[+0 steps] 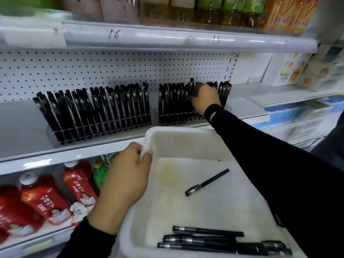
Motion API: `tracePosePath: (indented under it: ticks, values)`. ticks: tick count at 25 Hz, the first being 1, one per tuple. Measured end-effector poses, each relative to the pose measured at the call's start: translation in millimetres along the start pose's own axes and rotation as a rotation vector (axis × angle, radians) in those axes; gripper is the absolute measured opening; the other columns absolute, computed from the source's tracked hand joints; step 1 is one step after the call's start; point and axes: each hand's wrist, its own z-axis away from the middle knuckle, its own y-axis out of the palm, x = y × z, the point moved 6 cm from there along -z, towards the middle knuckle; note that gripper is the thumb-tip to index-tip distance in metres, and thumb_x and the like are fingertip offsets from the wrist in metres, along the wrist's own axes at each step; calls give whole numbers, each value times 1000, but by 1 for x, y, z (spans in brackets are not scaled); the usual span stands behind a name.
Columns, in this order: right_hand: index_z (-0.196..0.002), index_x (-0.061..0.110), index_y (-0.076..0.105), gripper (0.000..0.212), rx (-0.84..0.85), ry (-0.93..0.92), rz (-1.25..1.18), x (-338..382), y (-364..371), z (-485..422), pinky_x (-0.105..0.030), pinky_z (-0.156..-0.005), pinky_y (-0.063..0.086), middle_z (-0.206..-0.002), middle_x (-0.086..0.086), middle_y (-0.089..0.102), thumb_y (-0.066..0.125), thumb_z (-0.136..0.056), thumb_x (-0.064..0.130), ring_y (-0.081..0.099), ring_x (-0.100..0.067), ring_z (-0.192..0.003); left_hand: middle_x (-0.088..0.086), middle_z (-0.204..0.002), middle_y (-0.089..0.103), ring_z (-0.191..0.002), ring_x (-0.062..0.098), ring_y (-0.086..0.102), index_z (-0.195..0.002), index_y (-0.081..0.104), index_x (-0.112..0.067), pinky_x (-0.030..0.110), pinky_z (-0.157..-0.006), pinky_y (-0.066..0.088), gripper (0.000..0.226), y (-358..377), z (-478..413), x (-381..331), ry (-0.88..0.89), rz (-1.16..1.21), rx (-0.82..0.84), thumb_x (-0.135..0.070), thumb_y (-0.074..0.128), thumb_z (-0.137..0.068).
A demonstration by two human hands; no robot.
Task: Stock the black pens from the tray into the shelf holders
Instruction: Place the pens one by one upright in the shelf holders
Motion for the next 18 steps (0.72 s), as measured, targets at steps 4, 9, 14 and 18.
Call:
tracePosePath:
  ticks: [4,9,14,18]
  values:
    - [-90,7,72,19,63,97,4,-10,9,-3,-30,-74,52,-94,-13,72,73,-87,26,68,-30,-90,-2,-83,68,-78,19,64,-92,59,-23,45,-77,54,24,1,-1,1,-6,7,1,-42,47,-99]
    - [-90,4,71,26,106,156,-17,-9,9,-8,-27,-72,49,-95,-14,72,78,-84,28,68,-29,-91,-2,-82,68,-78,18,64,-93,60,-23,45,-77,54,23,1,0,1,-1,7,-4,-41,48,-98]
    - [-103,4,72,31,137,190,14,-17,15,2,-32,-82,55,-104,-14,72,78,-85,28,68,-30,-99,-3,-85,68,-80,18,63,-94,60,-23,44,-79,54,24,1,-1,0,-2,2,1,-42,47,-99]
    - [-101,7,72,27,156,135,53,-7,-1,10,-27,-74,48,-100,-11,72,76,-86,28,67,-28,-95,-1,-81,67,-76,19,63,-91,59,-22,46,-76,54,24,1,1,0,3,23,4,-41,47,-99]
